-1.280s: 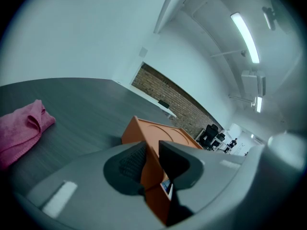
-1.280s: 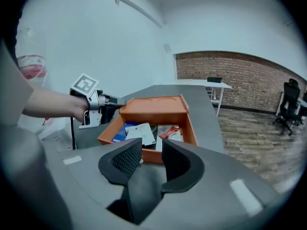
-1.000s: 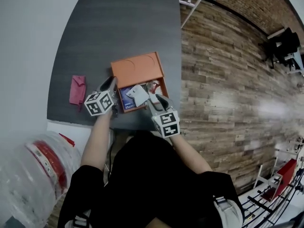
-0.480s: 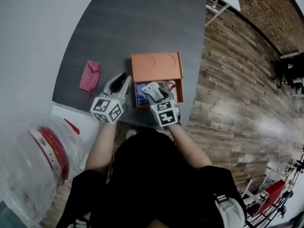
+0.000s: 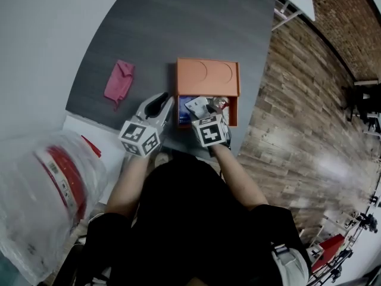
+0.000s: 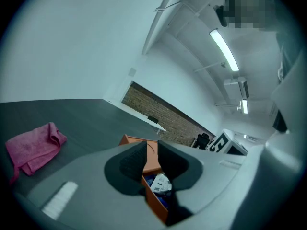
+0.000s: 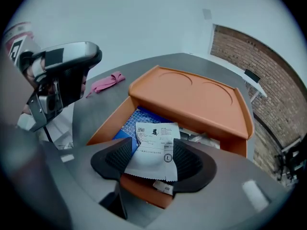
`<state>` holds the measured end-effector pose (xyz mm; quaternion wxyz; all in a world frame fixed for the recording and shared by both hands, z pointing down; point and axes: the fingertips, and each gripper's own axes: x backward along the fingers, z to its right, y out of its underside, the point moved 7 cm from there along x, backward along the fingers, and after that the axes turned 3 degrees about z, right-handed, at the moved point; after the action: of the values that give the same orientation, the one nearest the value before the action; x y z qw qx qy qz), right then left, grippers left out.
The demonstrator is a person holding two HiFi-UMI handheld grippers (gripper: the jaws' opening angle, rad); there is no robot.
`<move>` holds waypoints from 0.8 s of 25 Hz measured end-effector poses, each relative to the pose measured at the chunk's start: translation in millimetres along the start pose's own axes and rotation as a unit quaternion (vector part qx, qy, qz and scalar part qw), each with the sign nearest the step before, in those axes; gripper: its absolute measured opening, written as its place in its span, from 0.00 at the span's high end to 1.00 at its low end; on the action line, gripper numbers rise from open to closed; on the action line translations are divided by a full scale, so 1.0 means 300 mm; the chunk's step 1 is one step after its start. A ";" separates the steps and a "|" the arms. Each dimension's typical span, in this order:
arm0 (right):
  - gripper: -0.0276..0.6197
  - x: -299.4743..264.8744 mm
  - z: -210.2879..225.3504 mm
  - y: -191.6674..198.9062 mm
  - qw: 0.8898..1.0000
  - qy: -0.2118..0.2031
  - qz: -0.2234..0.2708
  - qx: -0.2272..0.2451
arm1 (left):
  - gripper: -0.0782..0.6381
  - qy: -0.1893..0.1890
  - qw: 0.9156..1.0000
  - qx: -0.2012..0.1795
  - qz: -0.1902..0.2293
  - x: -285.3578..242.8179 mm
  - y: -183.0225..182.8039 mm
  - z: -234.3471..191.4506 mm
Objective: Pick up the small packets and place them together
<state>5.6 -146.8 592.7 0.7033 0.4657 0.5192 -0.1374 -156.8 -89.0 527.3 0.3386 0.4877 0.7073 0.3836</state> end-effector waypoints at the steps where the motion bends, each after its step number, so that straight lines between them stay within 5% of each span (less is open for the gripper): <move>1: 0.54 -0.006 -0.002 0.002 1.000 -0.002 -0.011 0.004 | 0.80 0.002 1.000 -0.001 -0.002 0.003 0.006 0.007; 8: 0.57 -0.031 0.002 0.042 0.995 -0.011 -0.098 0.007 | 0.80 0.011 1.000 -0.006 -0.012 0.021 0.022 0.044; 20: 0.64 0.017 0.014 0.025 0.998 -0.023 -0.056 0.009 | 0.81 0.008 1.000 -0.007 -0.018 0.034 0.037 0.032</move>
<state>15.3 -144.6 592.1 0.7020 0.4389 0.5269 -0.1921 -146.7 -74.6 531.3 0.3438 0.4692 0.7159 0.3861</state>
